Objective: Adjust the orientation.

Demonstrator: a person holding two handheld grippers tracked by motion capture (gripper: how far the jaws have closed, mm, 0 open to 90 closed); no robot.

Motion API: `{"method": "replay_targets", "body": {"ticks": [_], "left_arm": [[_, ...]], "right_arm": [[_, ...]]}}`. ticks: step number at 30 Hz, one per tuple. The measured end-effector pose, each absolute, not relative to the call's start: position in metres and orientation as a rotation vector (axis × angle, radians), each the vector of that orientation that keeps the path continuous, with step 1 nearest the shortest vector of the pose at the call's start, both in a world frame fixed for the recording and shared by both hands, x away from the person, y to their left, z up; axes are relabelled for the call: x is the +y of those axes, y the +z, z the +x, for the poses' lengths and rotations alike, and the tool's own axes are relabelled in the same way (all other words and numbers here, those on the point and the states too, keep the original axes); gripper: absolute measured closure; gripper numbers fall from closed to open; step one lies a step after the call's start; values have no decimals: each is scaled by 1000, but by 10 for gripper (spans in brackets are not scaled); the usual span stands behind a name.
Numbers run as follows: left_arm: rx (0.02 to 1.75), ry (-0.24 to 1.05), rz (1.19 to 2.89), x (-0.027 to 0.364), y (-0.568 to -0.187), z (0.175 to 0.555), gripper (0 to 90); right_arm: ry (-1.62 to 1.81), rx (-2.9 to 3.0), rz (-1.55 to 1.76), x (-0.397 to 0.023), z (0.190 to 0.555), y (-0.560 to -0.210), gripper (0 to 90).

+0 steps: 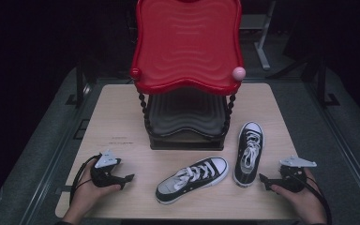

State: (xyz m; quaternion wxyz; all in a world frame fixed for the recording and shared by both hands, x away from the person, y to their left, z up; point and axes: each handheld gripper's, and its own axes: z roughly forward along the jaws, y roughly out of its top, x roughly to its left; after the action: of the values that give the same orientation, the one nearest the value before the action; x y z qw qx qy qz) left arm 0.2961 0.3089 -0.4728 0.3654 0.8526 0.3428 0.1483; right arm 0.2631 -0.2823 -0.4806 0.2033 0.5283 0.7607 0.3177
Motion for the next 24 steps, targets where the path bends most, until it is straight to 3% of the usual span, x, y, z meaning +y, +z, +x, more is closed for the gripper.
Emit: {"method": "replay_targets", "body": {"ticks": [6, 11, 18, 24], "left_arm": [[896, 374, 2215, 308, -470, 296, 149], [877, 311, 2231, 305, -463, 296, 288], [789, 272, 2191, 293, -445, 294, 411], [672, 222, 2182, 266, -426, 295, 410]], "right_arm": [[886, 2123, 1471, -283, 262, -481, 22], [886, 2124, 1471, -283, 262, -481, 23], [896, 2107, 1493, -290, 259, -475, 257], [901, 2116, 1482, -291, 257, -475, 255]]}}
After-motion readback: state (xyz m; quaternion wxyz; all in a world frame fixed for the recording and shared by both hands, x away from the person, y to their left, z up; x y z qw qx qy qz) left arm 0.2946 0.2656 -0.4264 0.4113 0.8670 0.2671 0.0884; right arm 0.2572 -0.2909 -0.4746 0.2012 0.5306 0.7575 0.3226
